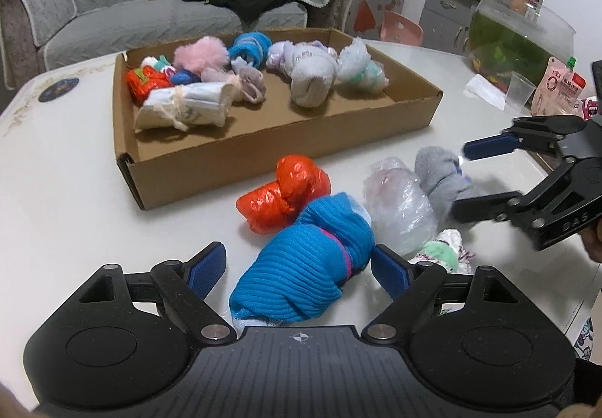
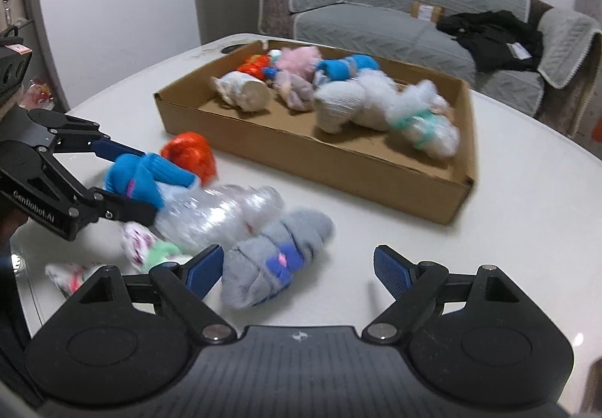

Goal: Organize objects
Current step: 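Move both grippers over the remaining bundles on the table, then grasp blue knit bundle with left gripper while right grasps grey sock bundle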

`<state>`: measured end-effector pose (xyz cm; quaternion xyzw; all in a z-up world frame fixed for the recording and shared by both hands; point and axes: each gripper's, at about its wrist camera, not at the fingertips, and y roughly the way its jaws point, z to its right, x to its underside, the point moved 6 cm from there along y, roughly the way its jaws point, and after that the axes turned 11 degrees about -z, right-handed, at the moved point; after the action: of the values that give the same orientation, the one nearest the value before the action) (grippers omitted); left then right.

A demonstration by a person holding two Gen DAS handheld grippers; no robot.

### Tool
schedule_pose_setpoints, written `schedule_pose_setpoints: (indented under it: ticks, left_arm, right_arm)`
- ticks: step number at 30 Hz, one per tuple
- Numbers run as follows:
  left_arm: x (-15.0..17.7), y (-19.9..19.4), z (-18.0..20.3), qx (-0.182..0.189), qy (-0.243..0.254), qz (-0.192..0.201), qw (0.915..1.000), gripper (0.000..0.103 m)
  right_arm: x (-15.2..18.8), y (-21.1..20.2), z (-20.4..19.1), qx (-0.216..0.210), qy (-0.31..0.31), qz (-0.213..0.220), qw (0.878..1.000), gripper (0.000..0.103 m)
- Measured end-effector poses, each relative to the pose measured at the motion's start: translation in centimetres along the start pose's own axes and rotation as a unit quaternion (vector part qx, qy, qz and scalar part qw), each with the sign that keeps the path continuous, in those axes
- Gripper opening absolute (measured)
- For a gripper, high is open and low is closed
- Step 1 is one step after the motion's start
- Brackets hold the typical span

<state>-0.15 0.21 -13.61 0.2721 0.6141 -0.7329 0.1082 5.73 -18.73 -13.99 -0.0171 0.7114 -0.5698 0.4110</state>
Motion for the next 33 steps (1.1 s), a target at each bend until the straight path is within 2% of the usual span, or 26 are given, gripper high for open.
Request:
schedule_pose_setpoints:
  ticks: [4,14,16,19,23,25,33]
  left_arm:
    - [0.3,0.0,0.1,-0.007,0.009,0.004,0.9999,0.080]
    - [0.7,-1.1,0.4,-0.013,0.020,0.004,0.9997,0.071]
    - [0.6,-1.2,0.3,-0.013,0.019,0.005,0.9997,0.071]
    - [0.6,-0.9,0.5,-0.011,0.020,0.006,0.9997,0.070]
    - [0.6,-0.6,1.0,-0.005,0.028,0.003,0.9996,0.061]
    - [0.6,-0.5,1.2,-0.007,0.032,0.004,0.9994,0.059]
    - [0.6,-0.6,1.4,-0.006,0.033,0.006,0.9994,0.054]
  right_arm:
    - [1.1,-0.7,1.5,0.019,0.018,-0.001,1.000,0.085]
    - [-0.6,0.8,0.4,-0.002,0.004,0.000,1.000,0.083]
    - [-0.9,1.3,0.4,-0.006,0.003,-0.004,1.000,0.078]
    - [-0.7,1.8,0.4,-0.010,0.008,-0.014,1.000,0.057]
    - [-0.2,1.6,0.6,-0.012,0.010,-0.015,1.000,0.046]
    - [0.0,1.4,0.6,-0.011,0.013,-0.011,1.000,0.033]
    - [0.3,1.1,0.5,-0.011,0.012,-0.005,1.000,0.031]
